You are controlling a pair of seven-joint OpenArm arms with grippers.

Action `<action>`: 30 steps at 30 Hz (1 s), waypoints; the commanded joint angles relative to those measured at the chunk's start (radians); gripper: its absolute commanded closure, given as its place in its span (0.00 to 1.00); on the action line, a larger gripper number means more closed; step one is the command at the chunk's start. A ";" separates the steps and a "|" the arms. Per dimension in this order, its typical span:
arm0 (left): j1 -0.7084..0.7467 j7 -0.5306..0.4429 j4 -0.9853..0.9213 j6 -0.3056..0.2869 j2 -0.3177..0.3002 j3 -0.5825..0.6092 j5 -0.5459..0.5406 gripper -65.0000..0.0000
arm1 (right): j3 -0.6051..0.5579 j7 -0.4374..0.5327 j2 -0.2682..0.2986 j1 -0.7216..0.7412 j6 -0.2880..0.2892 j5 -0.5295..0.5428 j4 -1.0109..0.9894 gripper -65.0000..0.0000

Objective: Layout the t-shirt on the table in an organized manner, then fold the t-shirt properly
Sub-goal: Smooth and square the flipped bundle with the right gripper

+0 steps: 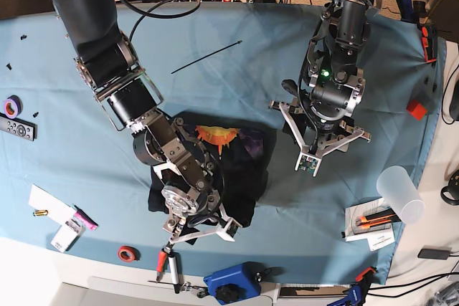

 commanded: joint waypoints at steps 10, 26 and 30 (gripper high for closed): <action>-0.014 -0.023 0.018 0.004 0.002 -0.002 -0.008 0.52 | 0.009 -0.026 -0.006 0.080 -0.092 -0.005 0.014 0.59; 0.005 -0.022 0.018 0.000 0.002 -0.002 -0.033 0.52 | 0.248 -0.237 -0.069 0.076 -0.052 0.565 0.014 0.59; 0.005 -0.022 0.018 0.000 0.002 -0.002 -0.033 0.52 | 0.370 -0.262 -0.069 0.072 -0.052 0.655 0.014 0.59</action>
